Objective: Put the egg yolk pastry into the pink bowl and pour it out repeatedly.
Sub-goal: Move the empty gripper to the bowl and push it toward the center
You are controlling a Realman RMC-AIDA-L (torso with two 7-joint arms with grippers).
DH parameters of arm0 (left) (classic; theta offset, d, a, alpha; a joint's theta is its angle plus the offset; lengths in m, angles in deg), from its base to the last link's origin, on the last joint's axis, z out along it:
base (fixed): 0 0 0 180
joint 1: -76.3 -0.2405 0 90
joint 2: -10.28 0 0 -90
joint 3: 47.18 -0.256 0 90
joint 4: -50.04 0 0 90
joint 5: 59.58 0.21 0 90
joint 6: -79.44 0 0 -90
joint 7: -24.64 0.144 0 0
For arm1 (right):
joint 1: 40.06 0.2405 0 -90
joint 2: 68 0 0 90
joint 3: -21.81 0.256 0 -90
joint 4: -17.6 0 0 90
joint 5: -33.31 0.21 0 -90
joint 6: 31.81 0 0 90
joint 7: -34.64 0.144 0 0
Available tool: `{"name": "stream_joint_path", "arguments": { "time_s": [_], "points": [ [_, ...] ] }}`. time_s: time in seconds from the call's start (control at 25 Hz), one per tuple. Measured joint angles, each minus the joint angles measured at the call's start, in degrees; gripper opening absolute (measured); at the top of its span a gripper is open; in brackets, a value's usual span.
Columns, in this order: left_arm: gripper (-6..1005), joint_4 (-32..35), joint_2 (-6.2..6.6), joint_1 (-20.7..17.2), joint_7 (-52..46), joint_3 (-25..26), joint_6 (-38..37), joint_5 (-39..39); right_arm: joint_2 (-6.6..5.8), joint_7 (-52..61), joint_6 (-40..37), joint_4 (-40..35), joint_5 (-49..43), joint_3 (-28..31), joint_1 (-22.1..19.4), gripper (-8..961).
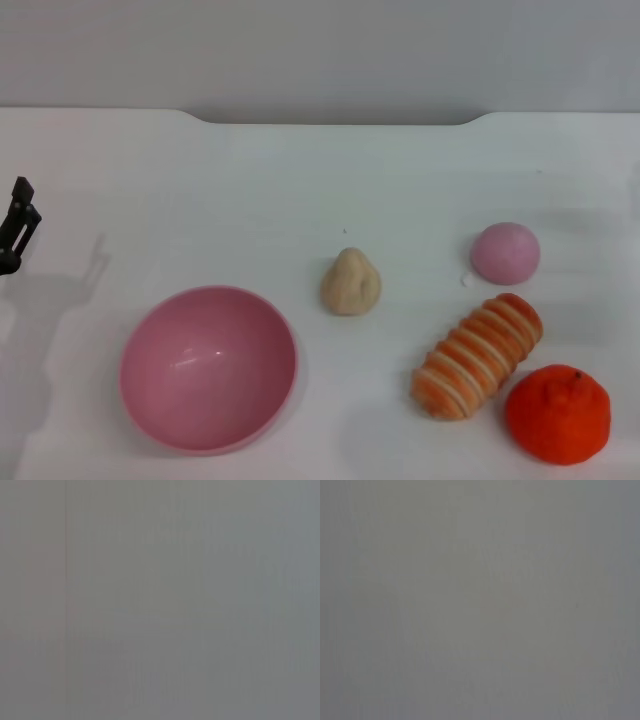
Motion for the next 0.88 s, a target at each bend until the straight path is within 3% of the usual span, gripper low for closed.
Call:
{"name": "stream_joint_path", "arguments": {
  "time_s": [0.36,0.68,0.72,0.76,0.8,0.88],
  "points": [
    [801,-0.2,0.00,-0.2,-0.1,0.0,0.1,0.0,-0.01,0.3,0.0,0.0,0.0,-0.3,0.0,511],
    [801,1.6,0.20,0.3,-6.6,0.0,0.5,0.0,0.04,0.4,0.1,0.0,0.0,-0.4,0.4,510],
    [802,9.3,0.74,1.4,-17.6,-3.1,5.5,0.0,0.07,0.4,0.1,0.0,0.0,-0.4,0.5,510],
    [802,9.3,0.74,1.4,-17.6,-3.1,5.5,0.0,0.10,0.4,0.1,0.0,-0.1,-0.4,0.5,510],
    [802,14.5,1.04,1.8,-24.2,-5.9,10.7,0.0,0.14,0.4,0.1,0.0,-0.1,-0.4,0.5,510],
    [801,14.5,1.04,1.8,-24.2,-5.9,10.7,0.0,0.19,0.5,0.1,0.1,-0.1,-0.4,0.6,510]
  ]
}}
